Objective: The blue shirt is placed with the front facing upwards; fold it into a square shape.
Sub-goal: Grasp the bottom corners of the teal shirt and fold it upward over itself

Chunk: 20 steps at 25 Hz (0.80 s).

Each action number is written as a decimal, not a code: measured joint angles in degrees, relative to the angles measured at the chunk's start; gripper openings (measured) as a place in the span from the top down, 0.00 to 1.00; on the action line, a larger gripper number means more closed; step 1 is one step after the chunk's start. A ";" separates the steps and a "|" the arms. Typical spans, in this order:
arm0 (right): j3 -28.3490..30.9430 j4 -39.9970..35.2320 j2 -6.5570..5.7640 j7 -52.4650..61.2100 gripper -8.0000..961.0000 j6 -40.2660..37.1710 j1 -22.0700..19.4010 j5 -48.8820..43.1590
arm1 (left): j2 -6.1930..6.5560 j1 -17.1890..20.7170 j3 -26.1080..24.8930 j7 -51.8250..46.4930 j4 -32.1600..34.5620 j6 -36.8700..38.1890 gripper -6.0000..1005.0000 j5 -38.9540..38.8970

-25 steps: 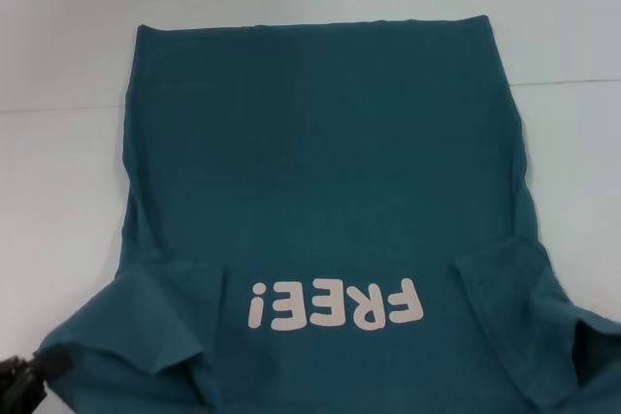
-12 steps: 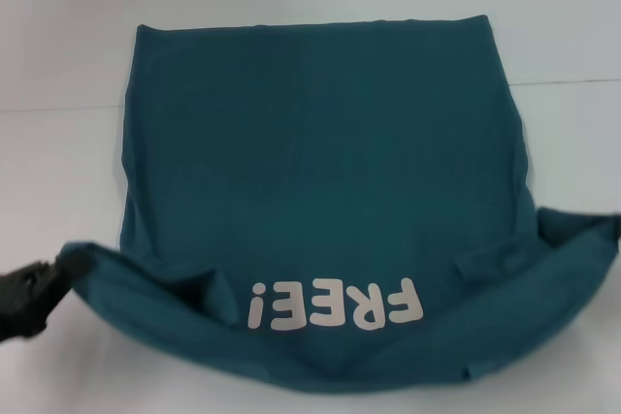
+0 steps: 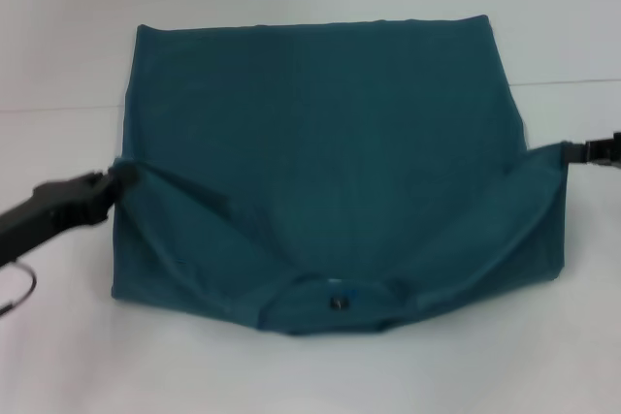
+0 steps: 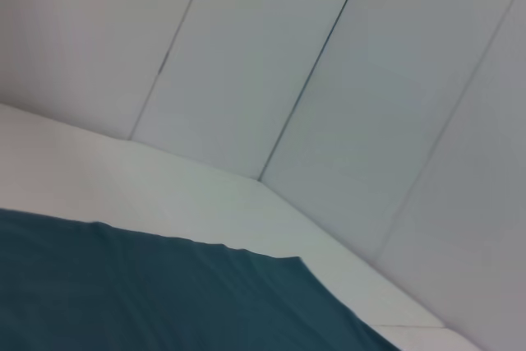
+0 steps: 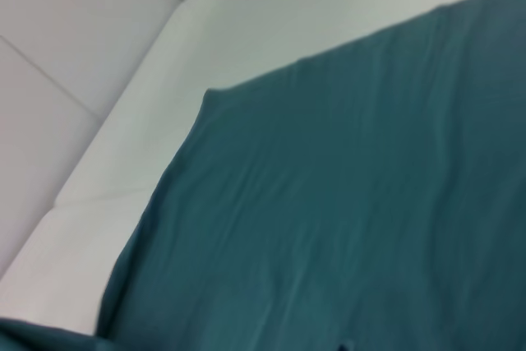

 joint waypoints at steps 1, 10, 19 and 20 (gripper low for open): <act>-0.01 0.11 0.08 0.05 0.99 1.00 0.52 0.15 | 0.41 -1.26 0.01 0.00 -0.63 -1.48 0.99 0.03; -0.42 2.95 -0.36 -0.25 0.99 9.11 3.89 1.72 | 1.95 -7.80 0.44 -0.01 -3.50 -11.17 0.99 0.17; -1.55 2.67 -0.38 -0.70 0.99 12.44 4.29 7.00 | 2.19 -10.04 0.28 0.16 -3.63 -14.66 0.99 -0.25; -1.82 2.66 -0.39 -0.70 0.99 12.89 4.45 7.17 | 2.30 -10.45 0.33 0.21 -3.83 -15.18 0.99 -0.17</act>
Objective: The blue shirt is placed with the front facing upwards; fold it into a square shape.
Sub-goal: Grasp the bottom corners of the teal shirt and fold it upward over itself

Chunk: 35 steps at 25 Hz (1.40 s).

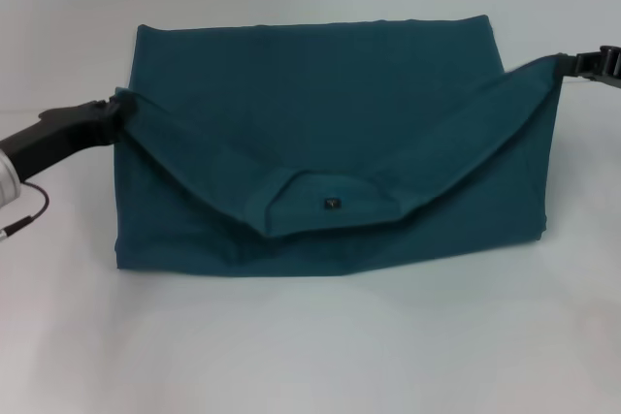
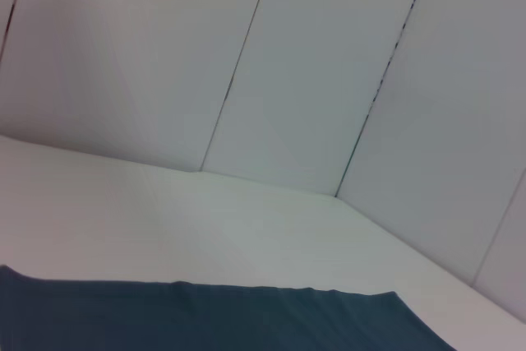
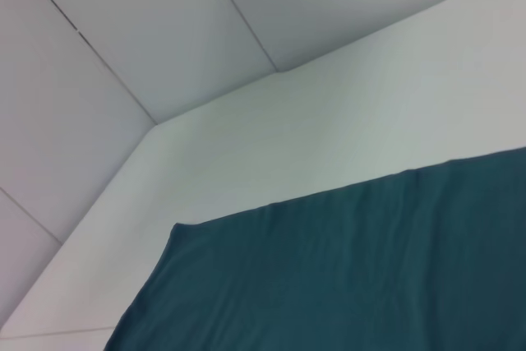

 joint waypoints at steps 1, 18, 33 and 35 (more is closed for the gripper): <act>-0.21 0.05 0.00 -0.01 0.99 0.52 0.15 0.09 | 0.16 -0.48 0.04 0.08 -0.20 -0.63 0.99 0.10; -4.79 0.60 0.82 -0.79 0.99 7.46 1.05 3.42 | 0.22 -4.23 1.55 2.69 -1.70 -8.57 0.99 0.13; -10.19 3.94 1.60 -1.40 0.99 15.82 2.31 3.66 | 0.14 -5.62 1.68 5.64 -3.89 -13.15 0.99 -0.12; -10.25 3.64 1.60 -1.28 0.99 16.08 2.45 3.66 | 0.23 -6.03 1.71 5.65 -3.89 -13.24 0.99 0.01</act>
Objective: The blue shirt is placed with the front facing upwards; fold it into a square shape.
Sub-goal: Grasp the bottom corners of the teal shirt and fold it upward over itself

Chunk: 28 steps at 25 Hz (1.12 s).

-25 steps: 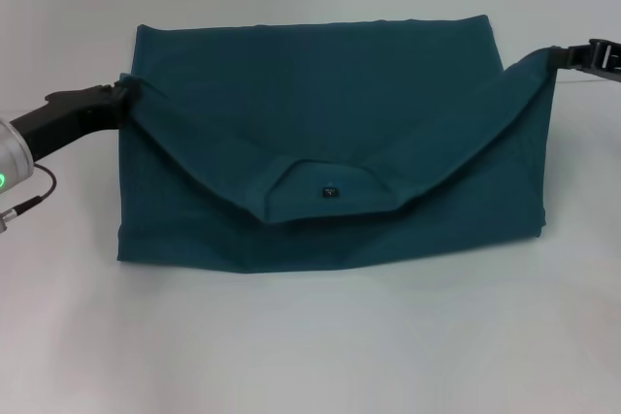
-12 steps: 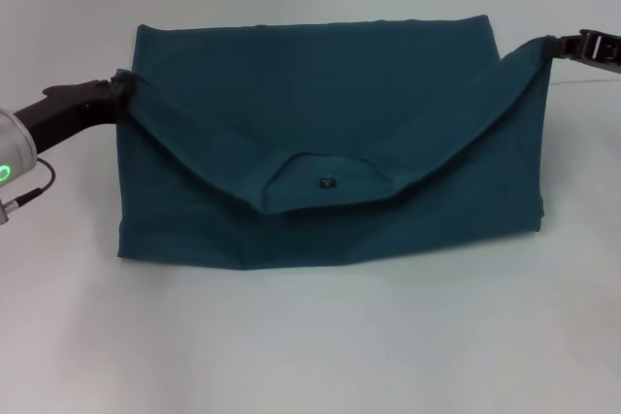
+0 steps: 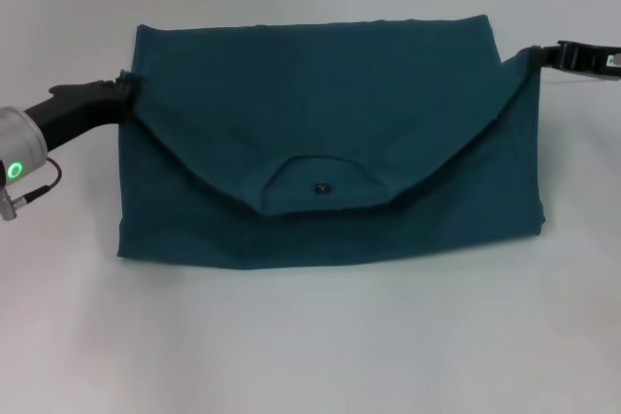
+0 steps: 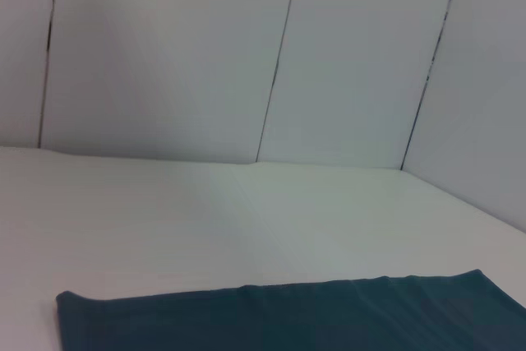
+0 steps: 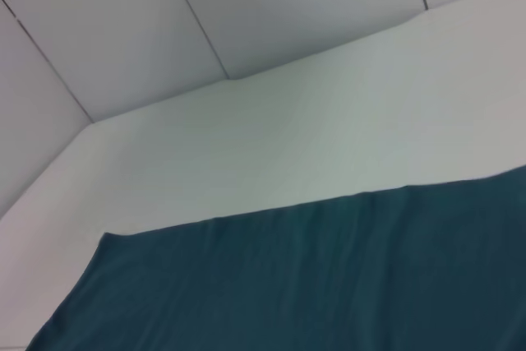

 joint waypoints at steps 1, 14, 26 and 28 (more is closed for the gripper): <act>-0.03 -0.06 -0.02 0.11 0.99 0.20 0.04 0.00 | 0.02 -0.16 0.00 0.00 -0.01 -0.07 0.99 0.08; 0.23 -0.89 -0.78 0.28 0.99 1.92 0.59 0.80 | 0.21 -2.04 -0.44 1.26 0.03 -1.77 0.99 -0.32; -1.21 -0.39 -0.66 -0.15 0.99 6.23 2.10 0.65 | 0.22 -3.65 -0.37 3.17 -0.36 -6.49 0.99 -0.34; -2.37 -0.24 -0.38 -0.17 0.99 7.16 2.15 0.63 | 0.03 -3.98 -0.34 4.40 -0.72 -7.14 0.99 -0.34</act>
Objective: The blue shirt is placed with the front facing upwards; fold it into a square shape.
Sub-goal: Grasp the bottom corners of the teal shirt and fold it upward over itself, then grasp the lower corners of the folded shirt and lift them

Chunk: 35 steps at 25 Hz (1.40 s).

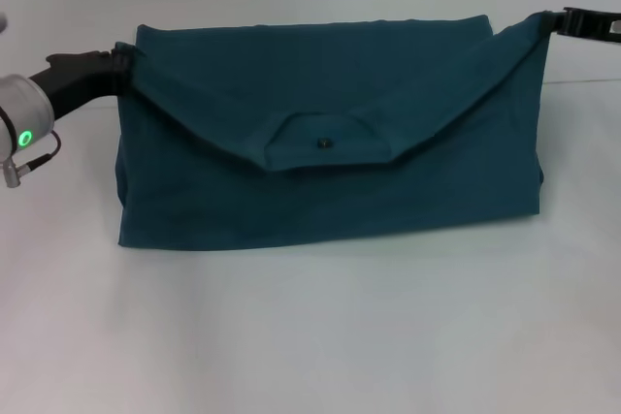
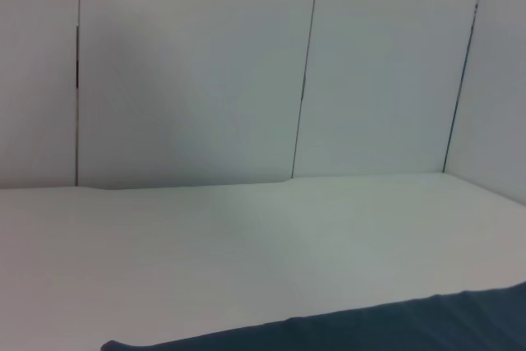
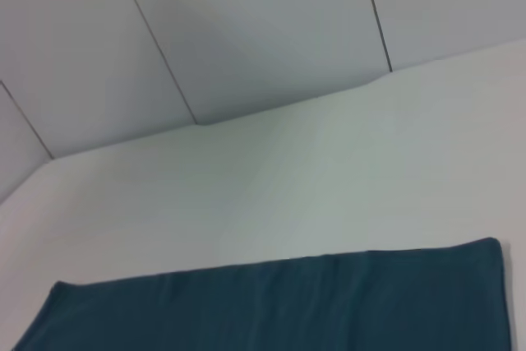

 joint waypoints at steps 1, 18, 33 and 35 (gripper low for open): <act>-0.71 0.14 0.18 -0.01 0.99 0.68 0.05 -0.03 | -0.12 -0.19 0.00 0.76 -0.28 -0.38 0.99 0.00; -9.11 3.72 1.35 0.55 0.74 8.55 2.00 -0.30 | -2.45 -1.79 0.02 4.59 0.18 -6.24 0.70 0.03; -8.51 -14.15 3.68 4.48 0.17 -9.46 -10.74 0.36 | -2.95 14.32 20.62 -22.67 19.20 1.62 0.34 5.90; -8.47 -15.42 4.09 4.35 0.17 -10.38 -12.04 0.63 | -3.93 17.47 21.54 -24.51 22.05 3.94 0.34 8.66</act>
